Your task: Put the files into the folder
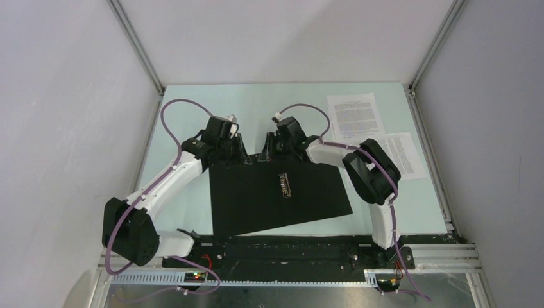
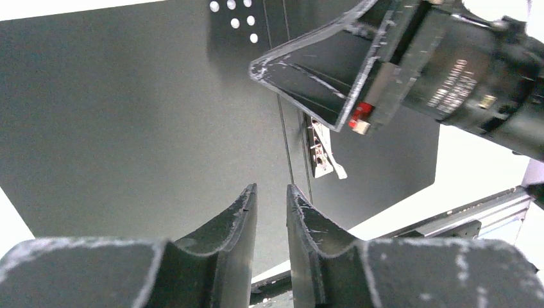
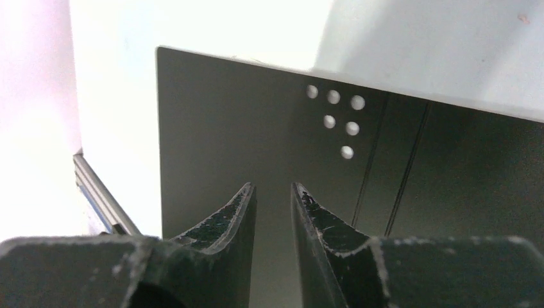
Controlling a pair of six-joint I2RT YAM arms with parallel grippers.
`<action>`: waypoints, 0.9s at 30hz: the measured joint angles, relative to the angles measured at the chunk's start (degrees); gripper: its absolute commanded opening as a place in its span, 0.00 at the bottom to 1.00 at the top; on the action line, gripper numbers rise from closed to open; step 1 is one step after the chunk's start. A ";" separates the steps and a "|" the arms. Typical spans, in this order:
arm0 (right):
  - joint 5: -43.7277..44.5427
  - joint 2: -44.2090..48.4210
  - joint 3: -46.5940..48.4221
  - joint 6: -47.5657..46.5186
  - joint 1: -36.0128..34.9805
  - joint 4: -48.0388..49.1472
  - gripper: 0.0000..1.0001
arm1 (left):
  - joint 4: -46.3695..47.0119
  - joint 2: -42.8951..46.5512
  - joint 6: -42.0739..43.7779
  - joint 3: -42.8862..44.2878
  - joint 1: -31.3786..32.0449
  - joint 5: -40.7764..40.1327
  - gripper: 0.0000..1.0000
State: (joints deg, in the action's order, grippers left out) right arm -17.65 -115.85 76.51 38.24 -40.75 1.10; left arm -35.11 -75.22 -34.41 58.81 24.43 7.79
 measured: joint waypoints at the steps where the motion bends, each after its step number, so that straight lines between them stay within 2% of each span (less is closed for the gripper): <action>1: -0.22 -0.92 0.20 -0.11 0.00 0.00 0.32 | 0.00 0.07 0.00 0.00 0.15 0.02 0.30; 5: -0.63 -3.67 0.90 -0.63 0.28 -1.84 0.39 | 0.11 0.31 0.00 -0.20 1.86 -0.61 0.35; 7: -0.52 -3.56 1.31 -1.09 0.42 -4.33 0.44 | 0.26 0.39 -0.04 -0.83 4.31 -1.99 0.36; 10: 0.72 -2.19 2.99 -2.29 1.27 -7.56 0.46 | 0.28 0.35 -0.17 -1.95 9.99 -5.46 0.35; 14: 2.29 4.39 3.28 -2.49 4.72 -12.15 0.46 | 1.55 -0.90 -0.59 -2.91 17.94 -10.19 0.33; 18: 3.89 12.98 2.67 -2.47 9.99 -14.69 0.44 | 6.47 -3.32 -2.60 -5.57 23.26 -11.04 0.31; 23: 5.51 21.38 -2.08 -2.36 13.64 -15.91 0.43 | 14.29 -8.76 -6.80 -9.84 24.96 -8.00 0.29; 27: 5.99 24.00 -7.10 -2.29 14.12 -17.42 0.43 | 21.70 -12.44 -10.08 -11.45 24.96 -5.62 0.29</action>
State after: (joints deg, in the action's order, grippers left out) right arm -11.66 -91.85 69.41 35.94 -26.63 -16.32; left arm -13.41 -87.66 -44.49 47.35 49.39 2.17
